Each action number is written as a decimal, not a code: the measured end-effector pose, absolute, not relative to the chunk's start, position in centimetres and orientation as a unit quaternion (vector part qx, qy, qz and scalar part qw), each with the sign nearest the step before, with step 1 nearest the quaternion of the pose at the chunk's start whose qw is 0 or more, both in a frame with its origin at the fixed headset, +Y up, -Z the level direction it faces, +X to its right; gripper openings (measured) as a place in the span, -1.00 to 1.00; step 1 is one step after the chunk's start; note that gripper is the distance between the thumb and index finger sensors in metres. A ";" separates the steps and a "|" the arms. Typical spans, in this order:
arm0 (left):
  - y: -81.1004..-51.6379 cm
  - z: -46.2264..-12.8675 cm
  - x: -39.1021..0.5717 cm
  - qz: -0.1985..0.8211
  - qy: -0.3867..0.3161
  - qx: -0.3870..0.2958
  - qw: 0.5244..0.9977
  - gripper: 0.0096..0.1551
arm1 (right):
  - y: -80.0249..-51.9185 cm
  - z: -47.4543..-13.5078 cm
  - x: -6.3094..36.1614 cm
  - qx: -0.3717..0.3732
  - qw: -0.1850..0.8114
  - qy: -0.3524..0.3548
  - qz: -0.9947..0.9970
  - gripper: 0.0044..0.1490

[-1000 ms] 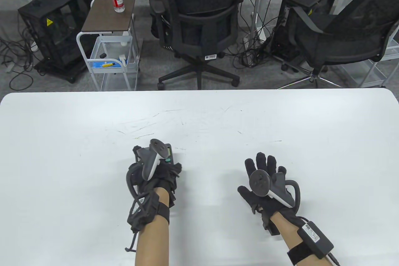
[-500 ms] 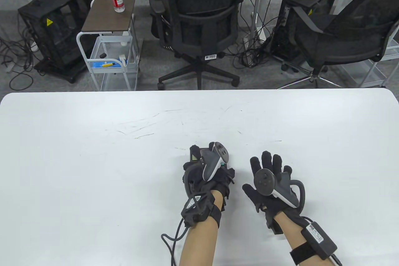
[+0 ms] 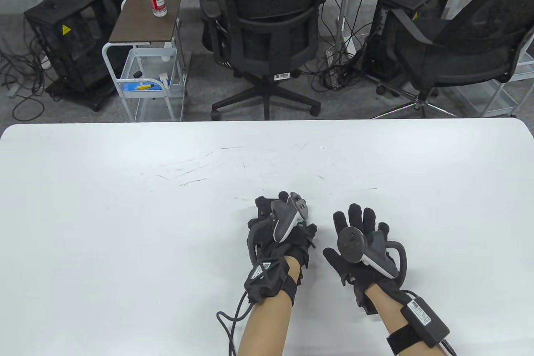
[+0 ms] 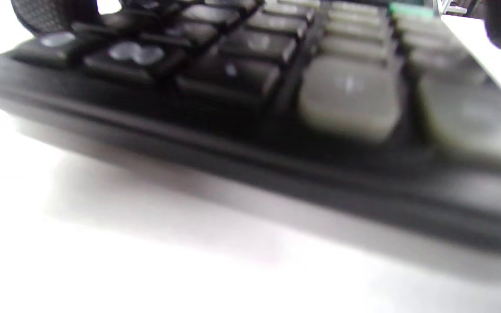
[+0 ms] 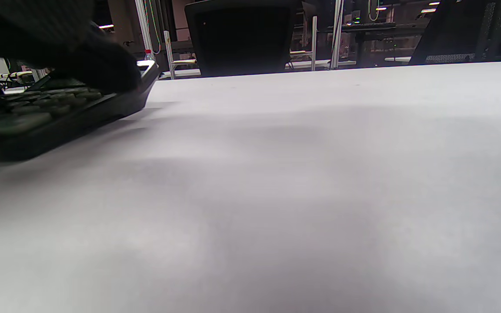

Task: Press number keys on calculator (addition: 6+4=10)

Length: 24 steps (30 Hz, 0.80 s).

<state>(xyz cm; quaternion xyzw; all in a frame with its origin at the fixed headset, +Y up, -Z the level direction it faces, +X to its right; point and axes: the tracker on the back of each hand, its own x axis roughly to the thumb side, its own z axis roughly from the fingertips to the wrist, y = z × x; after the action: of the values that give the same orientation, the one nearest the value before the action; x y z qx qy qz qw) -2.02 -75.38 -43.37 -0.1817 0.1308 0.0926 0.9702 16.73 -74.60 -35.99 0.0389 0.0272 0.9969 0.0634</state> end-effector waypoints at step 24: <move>-72.8 -35.9 -18.4 0.101 -0.022 -0.004 0.995 0.07 | -75.5 -36.4 16.0 0.039 0.060 0.053 0.996 0.16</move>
<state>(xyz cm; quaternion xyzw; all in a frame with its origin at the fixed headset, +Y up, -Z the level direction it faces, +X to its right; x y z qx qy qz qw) -18.41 -72.84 -35.92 -0.0041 -0.0224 0.1007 0.9947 15.95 -75.46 -36.42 0.0385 0.0531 0.9961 0.0597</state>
